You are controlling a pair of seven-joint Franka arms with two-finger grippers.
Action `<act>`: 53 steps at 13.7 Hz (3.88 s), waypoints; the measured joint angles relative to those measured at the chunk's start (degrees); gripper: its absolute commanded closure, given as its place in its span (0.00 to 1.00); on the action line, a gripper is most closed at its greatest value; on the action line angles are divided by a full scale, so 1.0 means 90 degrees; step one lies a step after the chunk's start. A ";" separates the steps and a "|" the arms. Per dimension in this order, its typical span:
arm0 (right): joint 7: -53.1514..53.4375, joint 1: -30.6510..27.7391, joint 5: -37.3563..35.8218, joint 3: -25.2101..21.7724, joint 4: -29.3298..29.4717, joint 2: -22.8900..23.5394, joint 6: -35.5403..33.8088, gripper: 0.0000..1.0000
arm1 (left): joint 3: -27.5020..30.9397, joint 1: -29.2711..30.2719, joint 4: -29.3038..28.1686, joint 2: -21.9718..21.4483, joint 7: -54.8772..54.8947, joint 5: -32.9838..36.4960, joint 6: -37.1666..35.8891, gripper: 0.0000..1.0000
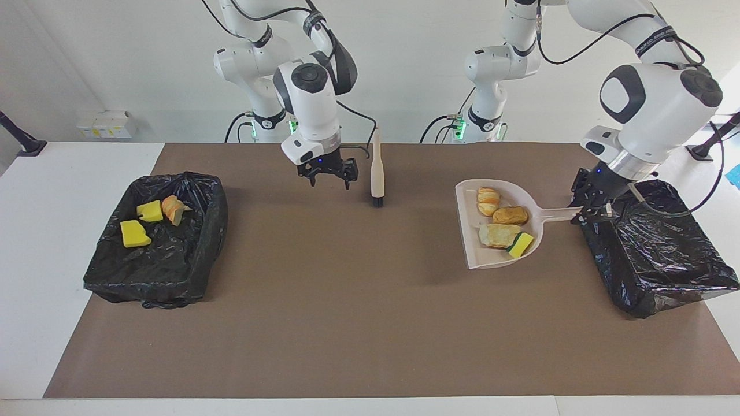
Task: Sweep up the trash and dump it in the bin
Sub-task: 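Carry the dustpan over the bin nearest the left gripper, then tip the dustpan into the bin with the left gripper, then carry the empty dustpan back over the table with the left gripper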
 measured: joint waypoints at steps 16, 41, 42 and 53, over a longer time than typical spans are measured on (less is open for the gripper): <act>-0.3108 -0.1385 -0.0143 -0.1727 0.3006 -0.0585 -0.3888 0.00 | 0.0021 0.2280 0.1603 0.0813 0.2427 0.3184 0.1066 1.00; -0.3439 -0.1246 -0.0140 -0.1717 0.2737 -0.0636 -0.3963 0.00 | -0.0299 0.0858 0.1069 0.0010 0.0123 0.3089 -0.0353 1.00; -0.3439 -0.1245 -0.0140 -0.1713 0.2737 -0.0637 -0.3963 0.00 | -0.0312 0.0636 0.0918 -0.0079 -0.0199 0.2888 -0.0468 1.00; -0.3439 -0.1245 -0.0140 -0.1711 0.2721 -0.0641 -0.3986 0.00 | -0.0392 -0.2664 -0.0873 -0.1037 -0.7791 0.1449 -0.0472 1.00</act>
